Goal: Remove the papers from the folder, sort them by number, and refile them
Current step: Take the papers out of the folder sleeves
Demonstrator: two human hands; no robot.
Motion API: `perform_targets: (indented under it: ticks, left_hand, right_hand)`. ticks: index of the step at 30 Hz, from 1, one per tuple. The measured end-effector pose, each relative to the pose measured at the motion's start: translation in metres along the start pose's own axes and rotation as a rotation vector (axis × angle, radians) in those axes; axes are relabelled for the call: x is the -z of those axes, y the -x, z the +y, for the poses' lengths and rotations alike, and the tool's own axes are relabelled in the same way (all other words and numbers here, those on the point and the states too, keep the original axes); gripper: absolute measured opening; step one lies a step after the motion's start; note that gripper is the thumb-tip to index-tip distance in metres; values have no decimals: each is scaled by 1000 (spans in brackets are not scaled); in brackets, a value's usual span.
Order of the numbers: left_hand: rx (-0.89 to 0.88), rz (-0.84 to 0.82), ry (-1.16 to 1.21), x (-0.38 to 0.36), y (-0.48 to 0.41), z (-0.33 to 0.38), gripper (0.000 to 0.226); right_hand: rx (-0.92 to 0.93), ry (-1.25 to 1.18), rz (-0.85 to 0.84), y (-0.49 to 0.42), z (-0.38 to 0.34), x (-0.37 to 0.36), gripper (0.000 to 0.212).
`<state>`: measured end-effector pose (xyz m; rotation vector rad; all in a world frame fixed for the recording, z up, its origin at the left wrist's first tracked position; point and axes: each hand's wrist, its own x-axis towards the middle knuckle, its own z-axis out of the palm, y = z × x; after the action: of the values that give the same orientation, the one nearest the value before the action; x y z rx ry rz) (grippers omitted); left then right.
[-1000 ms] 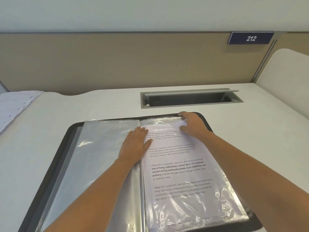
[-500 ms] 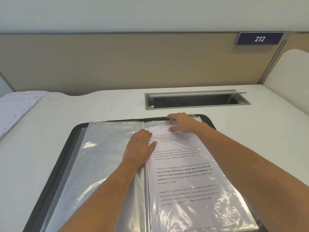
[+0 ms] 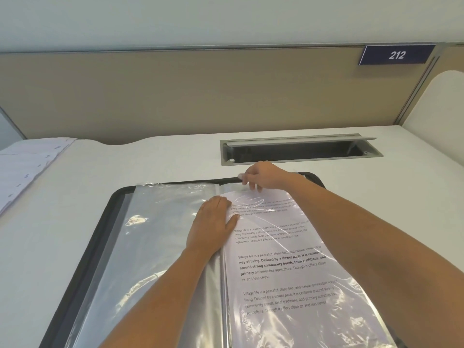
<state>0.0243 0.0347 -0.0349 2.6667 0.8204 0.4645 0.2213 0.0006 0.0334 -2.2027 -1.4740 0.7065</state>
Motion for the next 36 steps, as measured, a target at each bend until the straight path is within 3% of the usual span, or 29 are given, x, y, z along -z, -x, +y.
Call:
perform_targets:
  ticks: [10, 16, 19, 26, 33, 36]
  left_hand:
    - [-5, 18, 34, 4, 2, 3, 72]
    - [-21, 21, 19, 4, 2, 2, 46]
    - [-29, 31, 24, 4, 2, 2, 49]
    - [-14, -42, 35, 5, 3, 3, 85]
    - [-12, -59, -4, 7, 3, 4, 86]
    - [-4, -89, -43, 6, 2, 4, 90]
  right_hand:
    - [-115, 346, -291, -18, -2, 23, 3]
    - [-171, 353, -438, -25, -2, 25, 10]
    - [-155, 303, -471, -26, -3, 27, 16]
    - [-53, 174, -80, -37, 4, 33, 25]
    - [-4, 271, 306, -40, 6, 35, 14]
    - [-28, 265, 396, -39, 10, 37, 11]
